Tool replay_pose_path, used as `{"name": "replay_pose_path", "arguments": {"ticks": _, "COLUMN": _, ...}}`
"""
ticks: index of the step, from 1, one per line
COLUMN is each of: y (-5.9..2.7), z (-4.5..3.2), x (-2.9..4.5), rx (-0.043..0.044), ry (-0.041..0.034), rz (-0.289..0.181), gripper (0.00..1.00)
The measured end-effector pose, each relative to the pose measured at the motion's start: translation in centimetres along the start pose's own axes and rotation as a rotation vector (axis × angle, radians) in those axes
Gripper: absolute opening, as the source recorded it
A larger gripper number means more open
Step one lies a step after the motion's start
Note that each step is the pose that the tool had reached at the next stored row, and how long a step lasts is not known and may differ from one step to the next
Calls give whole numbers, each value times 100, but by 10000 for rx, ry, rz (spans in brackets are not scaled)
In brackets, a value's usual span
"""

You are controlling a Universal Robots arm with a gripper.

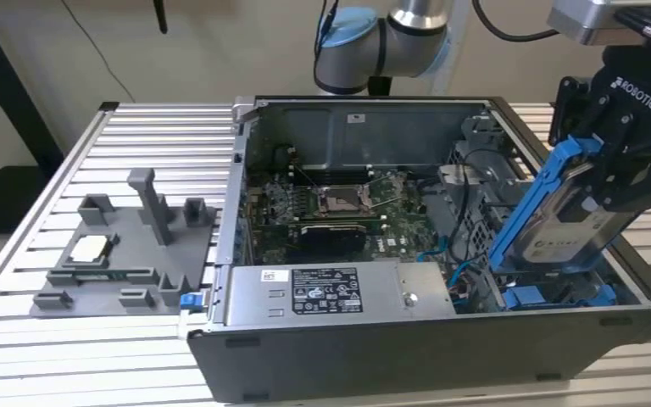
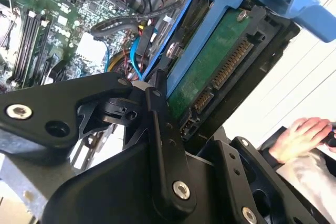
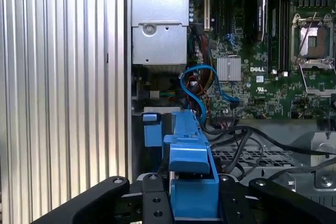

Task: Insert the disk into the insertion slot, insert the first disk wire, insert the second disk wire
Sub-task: 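Insert the disk into the insertion slot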

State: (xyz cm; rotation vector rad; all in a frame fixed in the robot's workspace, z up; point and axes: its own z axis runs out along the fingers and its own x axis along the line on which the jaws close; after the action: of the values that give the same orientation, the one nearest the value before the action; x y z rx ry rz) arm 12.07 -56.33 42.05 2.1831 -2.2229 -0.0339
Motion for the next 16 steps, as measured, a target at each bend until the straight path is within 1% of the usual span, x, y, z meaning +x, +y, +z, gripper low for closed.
{"name": "replay_pose_path", "arguments": {"ticks": 4, "y": -68, "z": 35, "x": -1, "rx": -3, "ry": 13, "rz": 4, "gripper": 33}}
{"name": "replay_pose_path", "arguments": {"ticks": 6, "y": -74, "z": 60, "x": 0, "rx": 0, "ry": 0, "rz": 3, "gripper": 33}}
{"name": "replay_pose_path", "arguments": {"ticks": 10, "y": -76, "z": 71, "x": 12, "rx": 0, "ry": 6, "rz": 3, "gripper": 33}}
{"name": "replay_pose_path", "arguments": {"ticks": 13, "y": -74, "z": 50, "x": 14, "rx": -19, "ry": -14, "rz": 4, "gripper": 33}}
{"name": "replay_pose_path", "arguments": {"ticks": 15, "y": -74, "z": 7, "x": 18, "rx": -65, "ry": -4, "rz": 3, "gripper": 33}}
{"name": "replay_pose_path", "arguments": {"ticks": 16, "y": -73, "z": -12, "x": 20, "rx": -106, "ry": 0, "rz": 2, "gripper": 33}}
